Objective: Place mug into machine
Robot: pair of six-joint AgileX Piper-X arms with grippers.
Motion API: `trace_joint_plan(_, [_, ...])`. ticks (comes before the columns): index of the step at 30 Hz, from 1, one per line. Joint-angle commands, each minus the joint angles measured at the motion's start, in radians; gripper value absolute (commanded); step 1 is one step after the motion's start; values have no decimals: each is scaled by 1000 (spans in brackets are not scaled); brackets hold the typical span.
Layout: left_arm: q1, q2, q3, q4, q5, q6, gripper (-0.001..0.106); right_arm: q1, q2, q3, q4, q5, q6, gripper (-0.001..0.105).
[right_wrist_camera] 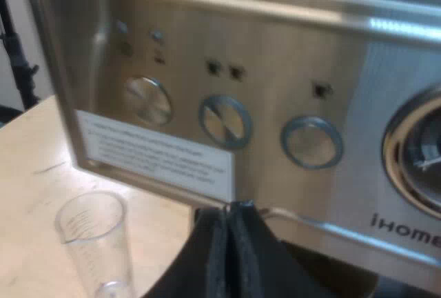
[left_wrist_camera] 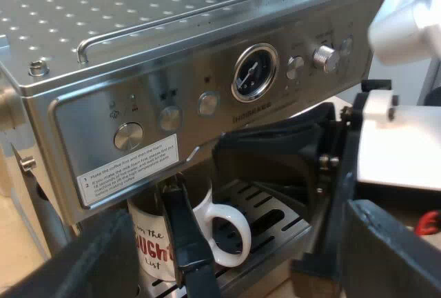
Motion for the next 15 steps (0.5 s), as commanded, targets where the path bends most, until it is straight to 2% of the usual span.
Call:
trace_joint_plan(1, [-5, 0, -6, -4, 4, -7, 63, 10, -40, -4, 42, 1, -6, 0])
trace_joint_plan(5, [-5, 0, -6, -4, 4, -7, 63, 10, -81, -4, 110, -1, 18, 0])
trace_joint_plan(12, [-5, 0, -6, -4, 4, -7, 63, 10, -143, -4, 194, -16, 18, 0])
trace_joint_plan(15, [-5, 0, -6, -1, 4, -5, 63, 14, -209, -4, 286, -50, 18, 0])
